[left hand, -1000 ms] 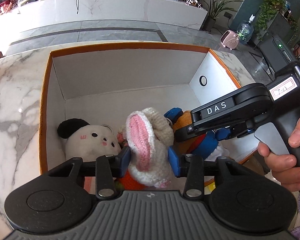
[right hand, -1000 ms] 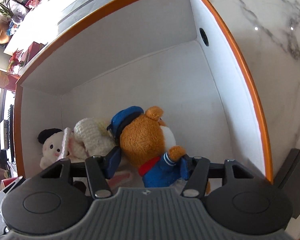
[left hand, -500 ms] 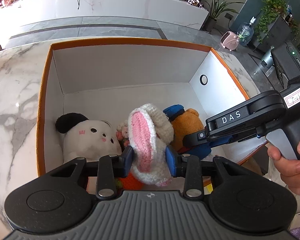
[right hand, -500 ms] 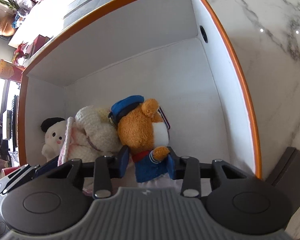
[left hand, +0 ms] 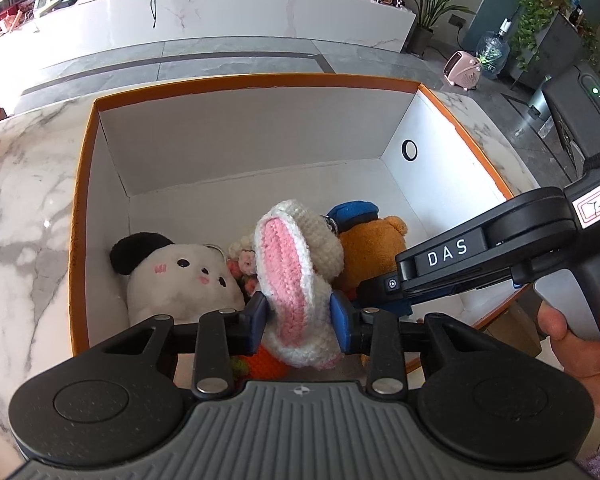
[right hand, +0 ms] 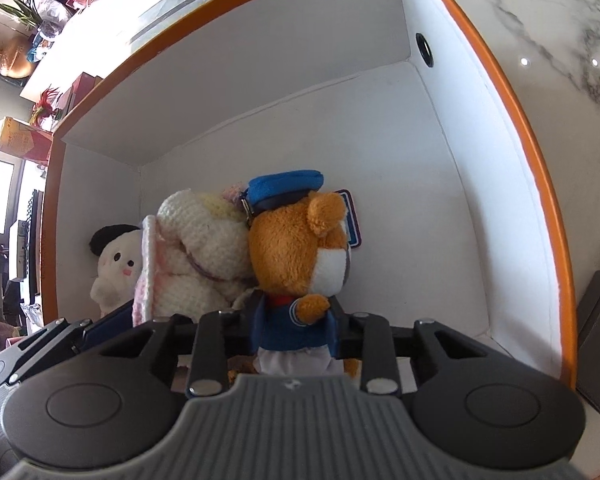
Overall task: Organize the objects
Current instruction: 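Lower the bunny and bear into the box beside the dog plush, then open both grippers and withdraw them from the box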
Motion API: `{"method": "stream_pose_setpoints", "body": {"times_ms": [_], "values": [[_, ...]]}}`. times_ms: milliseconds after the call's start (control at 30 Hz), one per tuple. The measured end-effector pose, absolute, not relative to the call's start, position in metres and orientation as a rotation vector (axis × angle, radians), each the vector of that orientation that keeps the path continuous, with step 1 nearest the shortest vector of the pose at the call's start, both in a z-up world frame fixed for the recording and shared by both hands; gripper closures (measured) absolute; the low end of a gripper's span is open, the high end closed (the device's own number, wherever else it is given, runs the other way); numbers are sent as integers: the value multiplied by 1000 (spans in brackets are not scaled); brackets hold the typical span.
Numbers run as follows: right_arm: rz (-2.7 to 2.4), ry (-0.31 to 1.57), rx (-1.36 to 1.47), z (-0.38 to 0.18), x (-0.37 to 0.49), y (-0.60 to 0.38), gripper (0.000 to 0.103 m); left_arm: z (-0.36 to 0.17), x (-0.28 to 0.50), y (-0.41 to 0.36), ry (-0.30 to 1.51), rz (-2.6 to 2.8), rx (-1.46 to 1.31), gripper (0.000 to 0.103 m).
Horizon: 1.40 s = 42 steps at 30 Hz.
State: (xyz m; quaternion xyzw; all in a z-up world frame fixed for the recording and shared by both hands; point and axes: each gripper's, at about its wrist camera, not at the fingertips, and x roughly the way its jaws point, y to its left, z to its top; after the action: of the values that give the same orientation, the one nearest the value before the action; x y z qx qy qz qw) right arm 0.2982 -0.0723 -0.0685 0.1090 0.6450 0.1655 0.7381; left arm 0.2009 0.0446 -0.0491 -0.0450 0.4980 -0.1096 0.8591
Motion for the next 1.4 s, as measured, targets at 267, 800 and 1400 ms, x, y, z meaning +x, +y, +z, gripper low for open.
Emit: {"method": "stream_pose_setpoints", "body": {"times_ms": [267, 800, 1400], "values": [[363, 1298, 70, -45, 271, -47, 53, -41, 191, 47, 997, -195, -97, 59], [324, 952, -165, 15, 229, -73, 30, 1, 143, 55, 848, -165, -143, 55], [419, 791, -125, 22, 160, -81, 27, -4, 83, 61, 841, -146, -153, 45]]}}
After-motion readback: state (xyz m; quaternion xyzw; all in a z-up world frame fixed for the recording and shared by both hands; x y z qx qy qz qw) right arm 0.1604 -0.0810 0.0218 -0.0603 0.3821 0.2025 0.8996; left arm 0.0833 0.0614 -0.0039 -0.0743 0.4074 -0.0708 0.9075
